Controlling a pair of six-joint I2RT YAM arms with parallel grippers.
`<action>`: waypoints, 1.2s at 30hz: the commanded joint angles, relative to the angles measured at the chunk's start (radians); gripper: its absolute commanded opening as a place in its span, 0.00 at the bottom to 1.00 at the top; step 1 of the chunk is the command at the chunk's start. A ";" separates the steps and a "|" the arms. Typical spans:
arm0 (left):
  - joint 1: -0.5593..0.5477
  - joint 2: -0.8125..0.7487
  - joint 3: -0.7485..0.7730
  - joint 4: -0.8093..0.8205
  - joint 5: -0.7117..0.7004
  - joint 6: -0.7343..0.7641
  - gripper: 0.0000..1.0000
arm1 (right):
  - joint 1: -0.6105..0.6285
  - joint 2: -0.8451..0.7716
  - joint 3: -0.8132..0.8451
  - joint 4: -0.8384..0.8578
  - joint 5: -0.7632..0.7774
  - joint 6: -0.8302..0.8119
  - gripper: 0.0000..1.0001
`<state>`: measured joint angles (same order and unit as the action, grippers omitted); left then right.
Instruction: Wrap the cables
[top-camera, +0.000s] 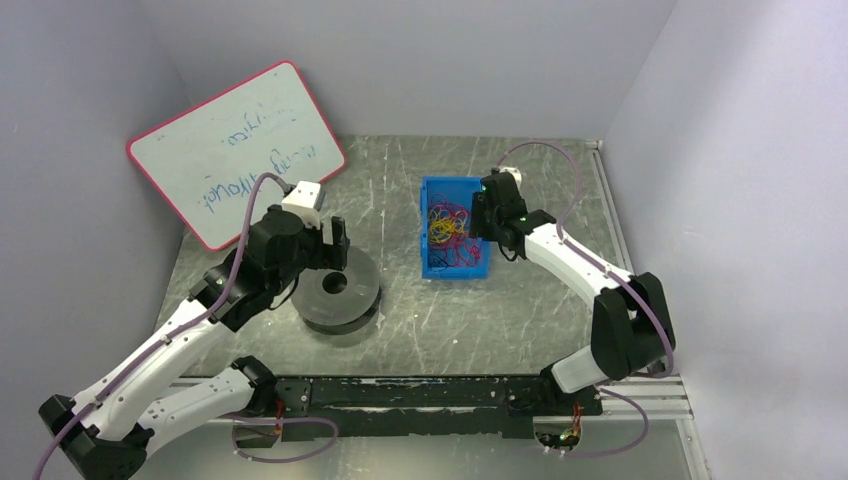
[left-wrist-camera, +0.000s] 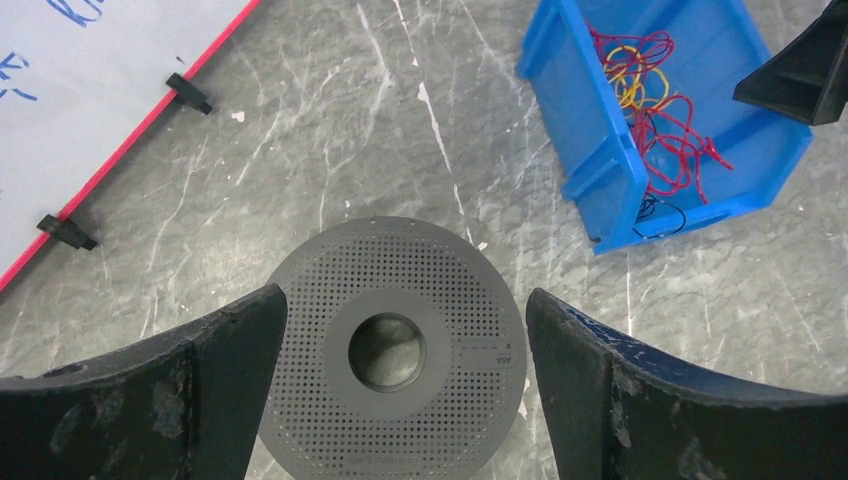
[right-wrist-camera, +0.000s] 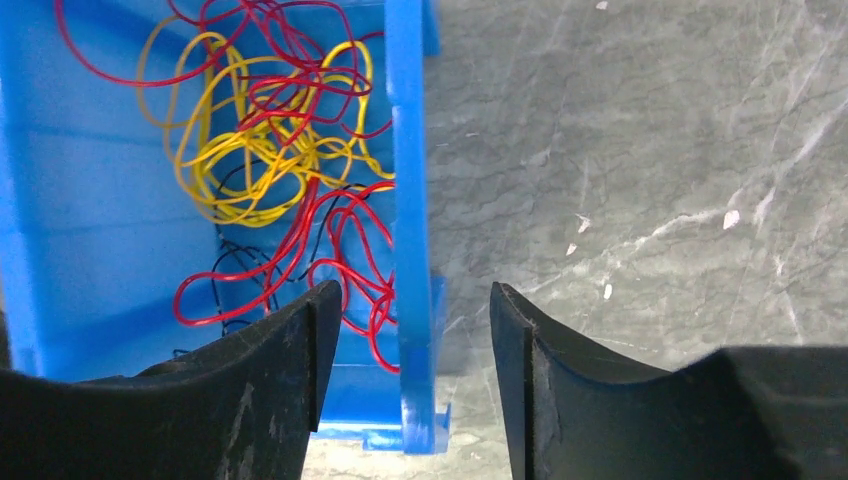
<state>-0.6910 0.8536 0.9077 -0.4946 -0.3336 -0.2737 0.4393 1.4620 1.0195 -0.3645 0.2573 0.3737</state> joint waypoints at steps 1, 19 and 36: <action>-0.009 -0.001 0.012 -0.016 -0.042 0.006 0.93 | -0.029 0.036 0.001 0.046 0.003 0.028 0.57; -0.008 0.005 0.010 -0.012 -0.039 0.006 0.93 | -0.062 -0.013 -0.054 0.014 0.133 0.061 0.00; -0.008 -0.001 0.012 -0.011 -0.024 0.001 0.93 | -0.063 -0.181 -0.091 -0.062 0.172 0.085 0.56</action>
<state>-0.6910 0.8585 0.9077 -0.5068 -0.3561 -0.2737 0.3817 1.3319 0.9012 -0.3992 0.3965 0.4580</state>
